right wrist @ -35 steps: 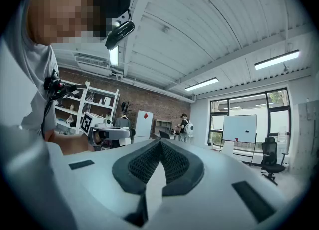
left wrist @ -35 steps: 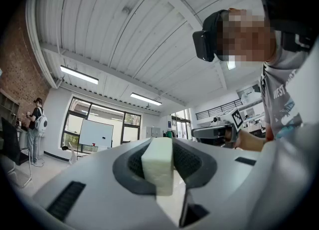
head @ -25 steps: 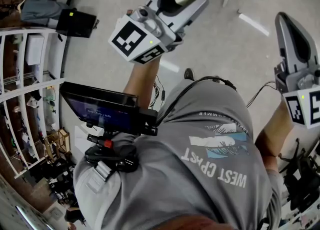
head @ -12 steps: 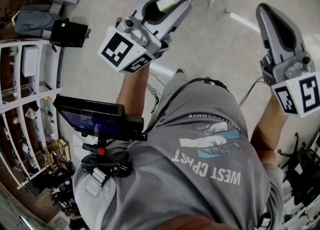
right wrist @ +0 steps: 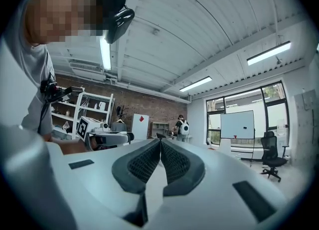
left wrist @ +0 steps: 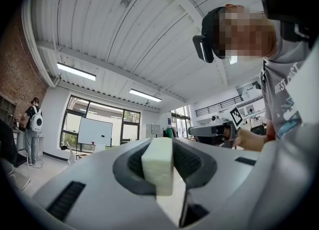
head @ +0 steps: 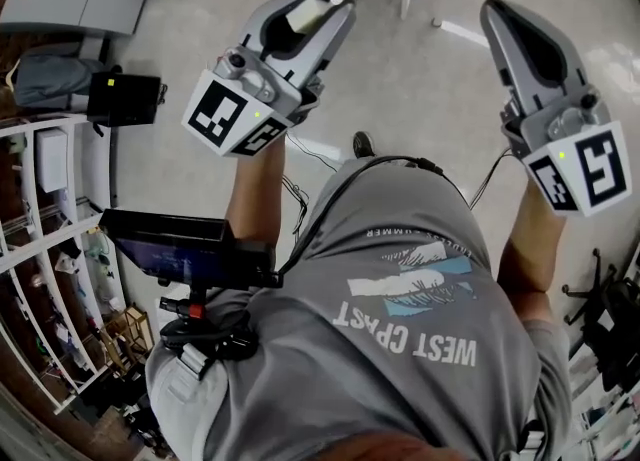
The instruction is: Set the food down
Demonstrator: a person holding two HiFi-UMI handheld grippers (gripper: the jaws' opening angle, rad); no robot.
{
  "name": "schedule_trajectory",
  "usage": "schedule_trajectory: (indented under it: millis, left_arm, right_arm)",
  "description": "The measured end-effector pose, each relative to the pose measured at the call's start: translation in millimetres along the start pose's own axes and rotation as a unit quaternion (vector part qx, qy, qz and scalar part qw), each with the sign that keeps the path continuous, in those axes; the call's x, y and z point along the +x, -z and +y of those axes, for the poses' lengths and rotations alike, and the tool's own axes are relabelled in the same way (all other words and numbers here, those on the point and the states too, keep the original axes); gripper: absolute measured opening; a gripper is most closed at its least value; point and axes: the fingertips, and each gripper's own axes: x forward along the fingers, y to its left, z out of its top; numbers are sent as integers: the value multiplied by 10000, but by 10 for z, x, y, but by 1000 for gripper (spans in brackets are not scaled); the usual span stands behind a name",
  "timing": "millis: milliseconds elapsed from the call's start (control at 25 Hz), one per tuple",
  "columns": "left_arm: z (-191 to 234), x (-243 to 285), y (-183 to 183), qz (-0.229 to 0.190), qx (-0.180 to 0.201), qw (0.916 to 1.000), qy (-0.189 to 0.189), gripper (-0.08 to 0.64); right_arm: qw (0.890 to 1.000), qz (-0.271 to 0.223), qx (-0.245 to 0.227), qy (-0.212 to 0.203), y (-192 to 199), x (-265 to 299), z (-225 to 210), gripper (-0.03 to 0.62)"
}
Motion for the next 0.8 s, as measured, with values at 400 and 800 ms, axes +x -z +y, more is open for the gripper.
schedule_trajectory:
  millis: [400,800]
  left_arm:
    - [1280,-8,44,-46,74,9996,281,92]
    - [1224,203,-15,-107,-52,9990,429,92]
  right_arm:
    - [9998,67,-96,184,42,1360,-224,8]
    - [9992,273,-141,240,-45,1299,-337,8]
